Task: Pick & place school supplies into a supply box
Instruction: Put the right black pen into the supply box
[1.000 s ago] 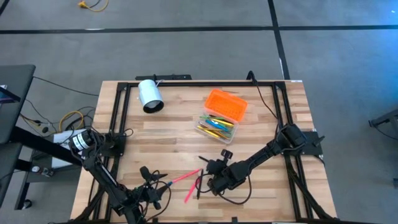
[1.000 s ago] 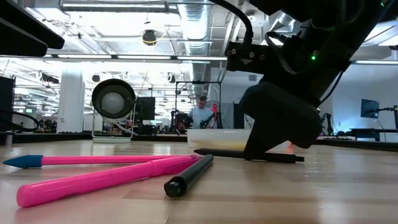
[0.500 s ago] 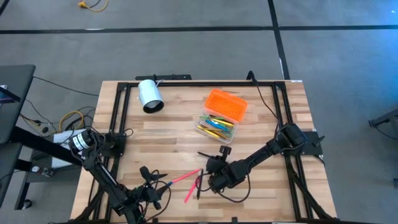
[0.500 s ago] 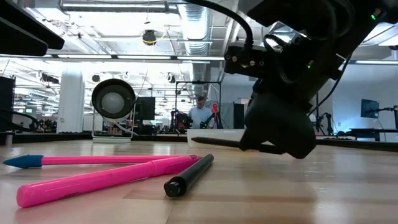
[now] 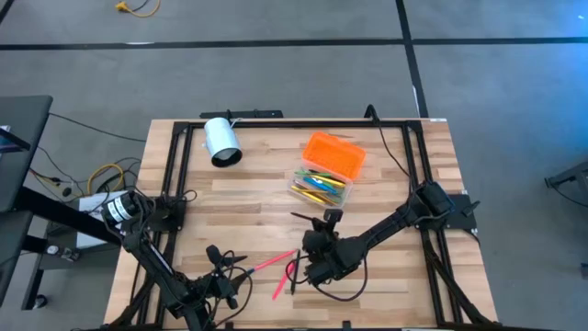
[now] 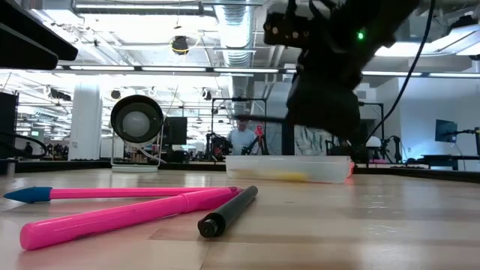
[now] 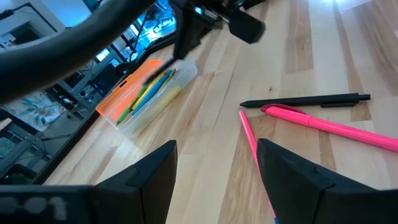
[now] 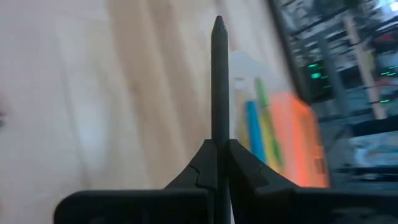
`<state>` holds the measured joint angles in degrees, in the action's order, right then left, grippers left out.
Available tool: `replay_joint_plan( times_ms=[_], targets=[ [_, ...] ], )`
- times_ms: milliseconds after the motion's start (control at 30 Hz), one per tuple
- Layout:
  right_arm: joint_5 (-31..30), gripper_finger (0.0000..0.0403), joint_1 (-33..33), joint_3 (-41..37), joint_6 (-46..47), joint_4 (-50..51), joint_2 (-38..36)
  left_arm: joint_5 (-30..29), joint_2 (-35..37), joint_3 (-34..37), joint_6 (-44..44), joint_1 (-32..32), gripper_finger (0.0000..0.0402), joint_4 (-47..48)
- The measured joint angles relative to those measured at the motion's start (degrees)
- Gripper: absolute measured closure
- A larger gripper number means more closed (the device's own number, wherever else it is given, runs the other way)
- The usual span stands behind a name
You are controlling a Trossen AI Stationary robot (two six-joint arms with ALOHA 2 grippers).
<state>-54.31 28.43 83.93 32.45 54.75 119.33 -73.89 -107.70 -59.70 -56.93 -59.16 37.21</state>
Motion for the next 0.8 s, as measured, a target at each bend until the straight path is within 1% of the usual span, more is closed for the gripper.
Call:
replay_joint_plan(
  times_ms=[133, 333, 400, 633, 800],
  targets=[
    [-2.98, 0.0402, -2.09, 2.59, 0.02, 7.22, -0.04, 0.00, 0.00, 0.00, -0.12, 0.00, 0.0190, 0.83],
    [-2.88, 0.0402, -8.66, 2.81, 0.02, 11.47, -0.09, 0.00, 0.00, 0.02, -0.24, 0.00, 0.0190, 0.90],
    [-2.09, 0.0403, -10.83, 2.81, -0.15, 11.43, -0.09, 0.00, 0.00, 0.02, -0.23, 0.00, 0.0189, 0.95],
    [3.61, 0.0401, -17.03, 2.81, -2.97, 10.81, -0.07, 1.42, 0.00, 0.02, -0.24, 0.00, 0.0189, 1.38],
    [4.75, 0.0400, -19.22, 2.81, -3.81, 10.50, -0.07, 1.40, 0.00, 0.02, -0.29, 0.00, 0.0189, 1.89]
  ],
)
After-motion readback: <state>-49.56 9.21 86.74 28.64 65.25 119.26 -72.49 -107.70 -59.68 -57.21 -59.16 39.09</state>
